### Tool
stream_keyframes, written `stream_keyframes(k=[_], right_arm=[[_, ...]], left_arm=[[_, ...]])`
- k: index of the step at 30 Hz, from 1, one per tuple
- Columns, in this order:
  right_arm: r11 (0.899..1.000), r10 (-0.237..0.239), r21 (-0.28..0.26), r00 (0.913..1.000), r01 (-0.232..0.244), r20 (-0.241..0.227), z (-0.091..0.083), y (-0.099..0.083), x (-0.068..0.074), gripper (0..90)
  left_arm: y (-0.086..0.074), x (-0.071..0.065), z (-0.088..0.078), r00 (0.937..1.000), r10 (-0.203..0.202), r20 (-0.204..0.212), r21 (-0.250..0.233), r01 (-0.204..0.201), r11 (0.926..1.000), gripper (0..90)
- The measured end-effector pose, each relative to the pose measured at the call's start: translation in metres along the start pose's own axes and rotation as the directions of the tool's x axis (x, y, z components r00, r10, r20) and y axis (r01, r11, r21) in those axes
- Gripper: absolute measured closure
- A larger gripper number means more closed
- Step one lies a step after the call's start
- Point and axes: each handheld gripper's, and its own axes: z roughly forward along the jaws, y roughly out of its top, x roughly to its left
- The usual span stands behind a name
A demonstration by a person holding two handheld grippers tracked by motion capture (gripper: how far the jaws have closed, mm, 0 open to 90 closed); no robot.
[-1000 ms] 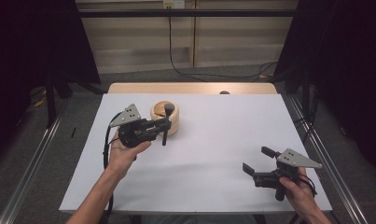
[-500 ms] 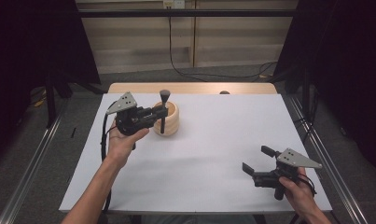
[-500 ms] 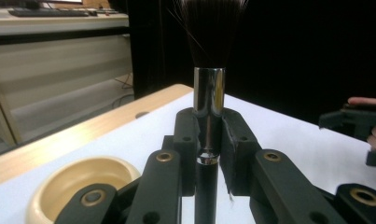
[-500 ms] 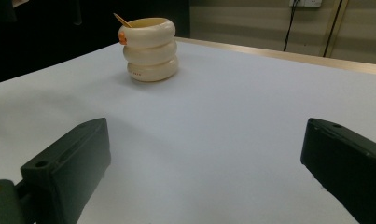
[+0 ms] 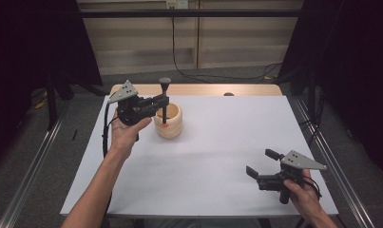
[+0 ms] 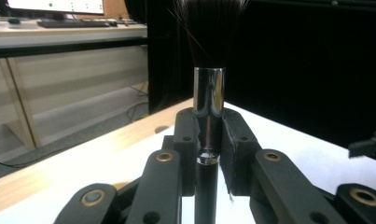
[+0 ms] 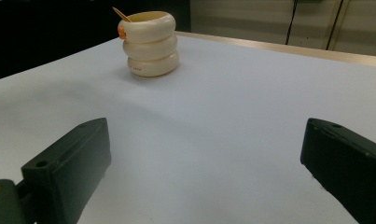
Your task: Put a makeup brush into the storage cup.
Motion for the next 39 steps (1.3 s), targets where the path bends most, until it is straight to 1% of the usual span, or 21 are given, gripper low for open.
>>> stream_keyframes(k=[3, 5, 6, 8, 11, 15, 16, 19, 24, 26, 29, 30, 31, 32, 35, 37, 38, 39], right_arm=[[1.0, -0.008, -0.005, 0.9999, 0.008, -0.013, -0.001, 0.0, 0.0, 0.4], [1.0, -0.01, -0.007, 0.9999, 0.01, -0.011, -0.001, 0.0, 0.0, 0.4], [1.0, -0.008, -0.004, 0.9999, 0.008, -0.01, 0.0, 0.0, 0.001, 0.4], [1.0, -0.009, -0.003, 0.9999, 0.009, -0.012, 0.0, 0.0, 0.001, 0.4], [1.0, -0.008, -0.004, 0.9999, 0.008, -0.014, 0.0, 0.0, 0.0, 0.4], [1.0, -0.005, -0.003, 0.9999, 0.005, -0.016, 0.0, 0.0, 0.0, 0.4], [1.0, -0.004, -0.003, 0.9999, 0.004, -0.016, 0.0, 0.0, 0.0, 0.6], [1.0, -0.004, -0.005, 0.9999, 0.004, -0.016, -0.001, 0.001, 0.0, 0.6], [1.0, -0.002, -0.003, 0.9998, 0.002, -0.019, -0.001, 0.0, 0.0, 0.5], [1.0, -0.001, -0.003, 0.9998, 0.001, -0.017, -0.002, 0.0, 0.0, 0.6], [1.0, 0.001, -0.006, 0.9998, -0.001, -0.019, -0.002, 0.001, 0.0, 0.6], [1.0, 0.003, -0.007, 0.9998, -0.003, -0.019, -0.002, 0.001, 0.0, 0.6], [1.0, 0.001, -0.008, 0.9998, -0.001, -0.018, -0.002, 0.001, 0.0, 0.6], [1.0, 0.001, -0.007, 0.9998, -0.001, -0.018, -0.002, 0.001, 0.0, 0.6], [1.0, 0.0, -0.007, 0.9998, 0.0, -0.019, -0.002, 0.001, 0.0, 0.5], [1.0, 0.001, -0.007, 0.9998, -0.001, -0.019, -0.002, 0.001, 0.0, 0.5], [1.0, 0.001, -0.007, 0.9998, -0.001, -0.02, -0.002, 0.001, 0.0, 0.5], [1.0, 0.0, -0.007, 0.9998, 0.0, -0.019, -0.002, 0.001, 0.0, 0.5]], left_arm=[[-0.001, 0.005, 0.002, 0.9997, -0.01, -0.022, -0.006, 0.01, 0.9999, 78.2], [-0.001, 0.009, 0.005, 0.9991, -0.015, -0.04, -0.006, 0.015, 0.9999, 78.1], [-0.001, 0.011, 0.006, 0.9988, -0.008, -0.049, 0.0, 0.008, 1.0, 78.1], [0.002, 0.013, 0.009, 0.9981, -0.014, -0.06, -0.006, 0.014, 0.9999, 78.2], [0.006, 0.015, 0.011, 0.9975, -0.006, -0.071, -0.017, 0.004, 0.9998, 78.1], [0.008, 0.015, 0.018, 0.996, 0.002, -0.09, -0.009, -0.002, 1.0, 78.2], [0.008, 0.016, 0.02, 0.9957, 0.004, -0.093, -0.007, -0.004, 1.0, 78.2], [0.006, 0.019, 0.025, 0.9951, -0.007, -0.099, 0.0, 0.007, 1.0, 78.2], [0.0, 0.023, 0.032, 0.9937, -0.002, -0.112, 0.011, 0.003, 0.9999, 78.1], [-0.002, 0.024, 0.035, 0.9929, 0.007, -0.119, 0.014, -0.005, 0.9999, 78.1], [-0.004, 0.025, 0.038, 0.9924, 0.001, -0.123, 0.017, 0.001, 0.9998, 78.1], [-0.005, 0.025, 0.039, 0.9924, 0.009, -0.123, 0.026, -0.006, 0.9996, 78.1], [-0.006, 0.026, 0.04, 0.9927, 0.005, -0.12, 0.024, -0.002, 0.9997, 78.1], [-0.007, 0.026, 0.041, 0.9927, 0.011, -0.12, 0.03, -0.008, 0.9995, 78.2], [-0.012, 0.028, 0.044, 0.9928, 0.0, -0.12, 0.027, 0.004, 0.9996, 78.1], [-0.014, 0.03, 0.046, 0.9922, 0.002, -0.124, 0.035, 0.002, 0.9994, 78.1], [-0.016, 0.03, 0.047, 0.9929, -0.004, -0.119, 0.034, 0.008, 0.9994, 78.1], [-0.018, 0.031, 0.047, 0.9928, -0.001, -0.12, 0.039, 0.006, 0.9992, 78.1]])
